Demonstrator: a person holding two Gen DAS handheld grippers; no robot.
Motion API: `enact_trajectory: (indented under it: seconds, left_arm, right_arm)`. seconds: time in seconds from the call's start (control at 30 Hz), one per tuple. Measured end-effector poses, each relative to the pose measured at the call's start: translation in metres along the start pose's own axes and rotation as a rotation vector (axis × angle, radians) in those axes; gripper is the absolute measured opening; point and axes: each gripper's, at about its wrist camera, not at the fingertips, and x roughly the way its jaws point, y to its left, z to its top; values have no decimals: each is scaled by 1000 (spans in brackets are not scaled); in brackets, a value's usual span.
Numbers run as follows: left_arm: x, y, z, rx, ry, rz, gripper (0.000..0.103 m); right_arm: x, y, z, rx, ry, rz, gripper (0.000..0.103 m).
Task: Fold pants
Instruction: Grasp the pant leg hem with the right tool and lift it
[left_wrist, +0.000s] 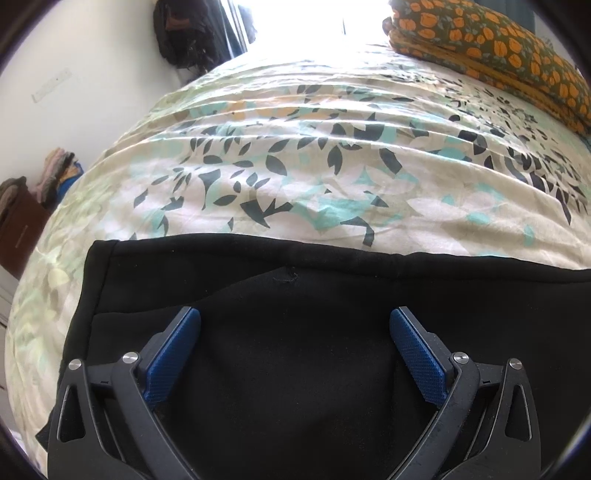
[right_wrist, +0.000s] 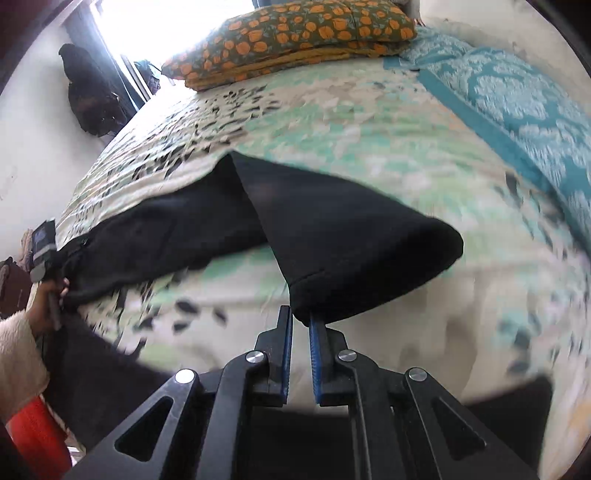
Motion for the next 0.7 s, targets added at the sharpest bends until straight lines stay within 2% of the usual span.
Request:
enact_trajectory:
  seconds: [0.07, 0.1, 0.13, 0.17, 0.2, 0.27, 0.33, 0.4, 0.47, 0.5, 0.53, 0.57, 0.6, 0.7]
  left_arm:
    - [-13, 10, 3, -21, 88, -34, 102]
    - [-26, 18, -2, -54, 86, -52, 102]
    - [-39, 24, -9, -80, 71, -82, 102]
    - [-52, 27, -16, -87, 59, -107, 102]
    - [-62, 27, -25, -76, 55, -116, 102]
    - [-75, 18, -41, -19, 57, -106, 102]
    - [-85, 4, -58, 44, 63, -90, 102]
    - [-94, -8, -72, 78, 67, -80, 102]
    - [-104, -15, -83, 83, 68, -109, 102]
    - [-108, -19, -87, 86, 69, -130, 102]
    - [-112, -24, -91, 93, 70, -147, 102]
    - [-115, -30, -93, 105, 69, -153, 102]
    - [-118, -36, -96, 119, 67, -155, 102]
    - [-125, -49, -98, 135, 62, -174, 102]
  right_arm:
    - [-19, 16, -70, 113, 37, 15, 14]
    - [-33, 21, -99, 172, 22, 24, 38]
    - [-47, 25, -121, 221, -14, 28, 77]
    - [-79, 33, -146, 262, -122, 30, 92]
    - [-79, 33, -146, 262, -122, 30, 102]
    - [-105, 40, -149, 194, -236, -4, 102]
    - [-106, 36, -144, 177, -258, -28, 102]
    - [-88, 21, -144, 248, -196, 64, 102]
    - [-71, 8, -152, 353, -150, 215, 94]
    - [-57, 3, -150, 405, -129, 317, 91]
    - [-57, 3, -150, 405, -129, 317, 90]
    - [-49, 4, -146, 414, -119, 375, 89]
    - [-42, 4, -142, 426, -110, 398, 88]
    - [-21, 7, -129, 435, -99, 344, 87]
